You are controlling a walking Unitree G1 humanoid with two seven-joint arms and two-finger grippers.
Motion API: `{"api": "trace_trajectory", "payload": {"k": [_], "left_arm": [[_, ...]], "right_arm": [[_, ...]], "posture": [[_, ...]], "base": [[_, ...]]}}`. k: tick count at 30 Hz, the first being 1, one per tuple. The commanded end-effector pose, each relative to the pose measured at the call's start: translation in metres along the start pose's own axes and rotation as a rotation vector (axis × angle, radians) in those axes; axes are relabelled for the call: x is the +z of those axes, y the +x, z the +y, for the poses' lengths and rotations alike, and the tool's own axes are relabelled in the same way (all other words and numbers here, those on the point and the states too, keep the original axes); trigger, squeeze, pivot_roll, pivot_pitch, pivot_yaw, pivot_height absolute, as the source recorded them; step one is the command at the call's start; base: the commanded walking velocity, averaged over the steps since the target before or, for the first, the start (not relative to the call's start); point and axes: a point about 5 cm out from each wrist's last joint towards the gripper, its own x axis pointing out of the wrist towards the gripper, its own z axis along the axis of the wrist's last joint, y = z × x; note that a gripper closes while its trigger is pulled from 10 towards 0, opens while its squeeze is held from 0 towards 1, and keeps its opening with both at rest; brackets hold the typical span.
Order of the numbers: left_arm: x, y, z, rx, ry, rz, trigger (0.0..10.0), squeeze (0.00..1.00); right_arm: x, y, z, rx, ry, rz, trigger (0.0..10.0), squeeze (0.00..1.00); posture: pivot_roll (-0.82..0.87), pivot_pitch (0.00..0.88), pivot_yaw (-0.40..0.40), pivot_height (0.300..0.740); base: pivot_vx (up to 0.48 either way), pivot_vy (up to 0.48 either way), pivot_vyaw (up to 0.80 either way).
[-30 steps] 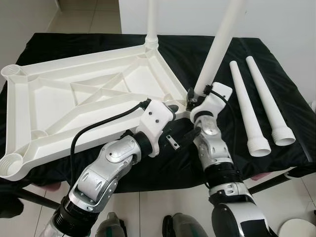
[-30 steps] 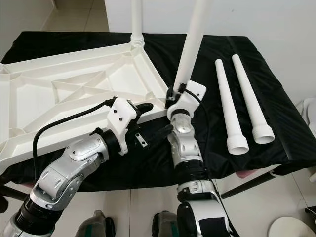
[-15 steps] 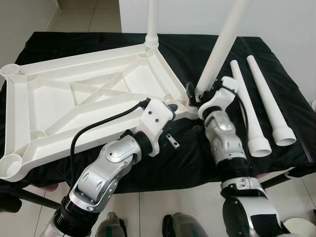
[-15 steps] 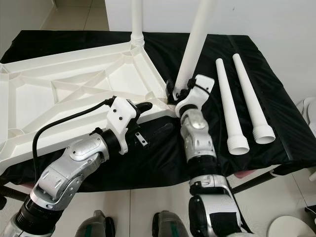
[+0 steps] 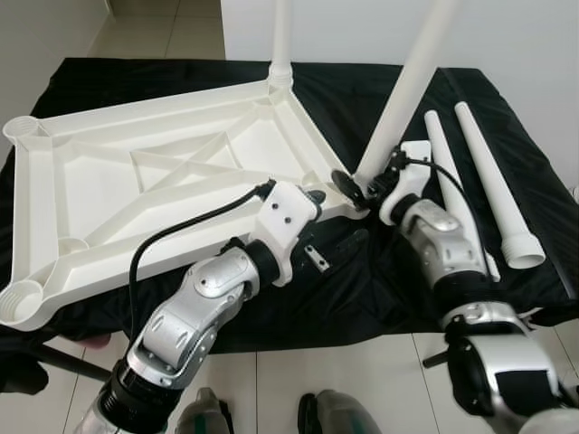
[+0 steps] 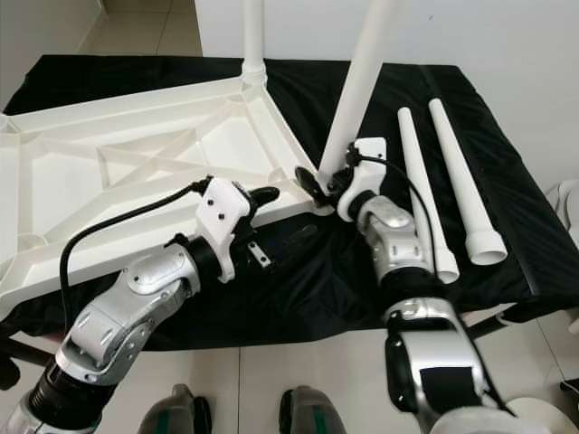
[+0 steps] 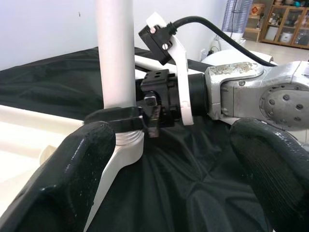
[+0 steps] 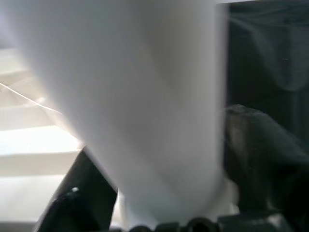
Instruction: Building children table
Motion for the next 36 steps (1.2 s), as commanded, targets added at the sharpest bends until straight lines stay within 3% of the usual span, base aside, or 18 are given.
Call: {"api": "trace_trajectory", "payload": {"k": [1,7,16,17,19,20,25,29,30,32,34,36], "left_arm": [[0.003,0.000,-0.001,-0.030,0.010,-0.006,10.0,0.00],[0.004,0.000,0.000,-0.028,0.011,-0.006,10.0,0.00],[0.003,0.001,-0.001,-0.034,0.006,-0.006,10.0,0.00],[0.003,0.002,-0.001,-0.037,0.005,-0.006,10.0,0.00],[0.003,0.002,-0.001,-0.038,0.004,-0.007,10.0,0.00],[0.003,0.002,-0.001,-0.038,0.003,-0.007,10.0,0.00],[0.003,0.002,-0.001,-0.038,0.003,-0.008,10.0,0.00],[0.003,0.001,-0.002,-0.037,-0.001,-0.007,10.0,0.00],[0.003,0.001,-0.002,-0.036,-0.002,-0.008,10.0,0.00],[0.003,0.001,-0.002,-0.036,-0.002,-0.008,10.0,0.00],[0.003,0.002,-0.002,-0.037,-0.005,-0.009,10.0,0.00],[0.003,0.002,-0.002,-0.037,-0.005,-0.009,10.0,0.00]], "right_arm": [[-0.002,0.001,0.000,0.028,-0.023,0.018,0.0,0.00],[-0.001,-0.001,-0.007,0.036,-0.019,0.018,0.0,0.00],[-0.006,-0.004,-0.003,0.064,-0.016,0.014,0.0,0.00],[-0.009,-0.005,-0.002,0.065,-0.011,0.018,1.5,0.00],[-0.011,-0.005,-0.001,0.066,-0.009,0.020,1.5,0.00],[-0.013,-0.005,-0.002,0.050,0.002,0.024,10.0,0.00],[-0.015,-0.004,-0.001,0.016,0.017,0.031,10.0,0.00],[-0.017,-0.003,0.003,-0.064,0.032,0.025,10.0,0.00],[-0.017,0.000,0.006,-0.138,0.062,0.026,10.0,0.00],[-0.017,0.000,0.006,-0.138,0.062,0.026,10.0,0.00],[-0.017,0.006,0.017,-0.255,0.134,0.007,10.0,0.00],[-0.017,0.006,0.017,-0.255,0.134,0.007,10.0,0.00]], "posture": [[-0.08,0.039,-0.025,0.740],[-0.08,0.035,-0.025,0.740],[-0.09,0.027,-0.021,0.740],[-0.09,0.026,-0.022,0.740],[-0.09,0.026,-0.022,0.740],[-0.09,0.025,-0.024,0.740],[-0.09,0.026,-0.026,0.740],[-0.09,0.027,-0.028,0.740],[-0.09,0.030,-0.030,0.740],[-0.09,0.030,-0.030,0.740],[-0.10,0.033,-0.028,0.740],[-0.10,0.033,-0.028,0.740]], "base": [[0.000,0.000,0.00],[0.000,0.000,0.00],[0.000,0.000,0.00],[0.000,0.000,0.00],[0.000,0.000,0.00],[0.000,0.000,0.00],[0.000,0.000,0.00],[0.000,0.000,0.00],[0.000,0.000,0.00],[0.000,0.000,0.00],[0.000,0.000,0.00],[0.000,0.000,0.00]]}}
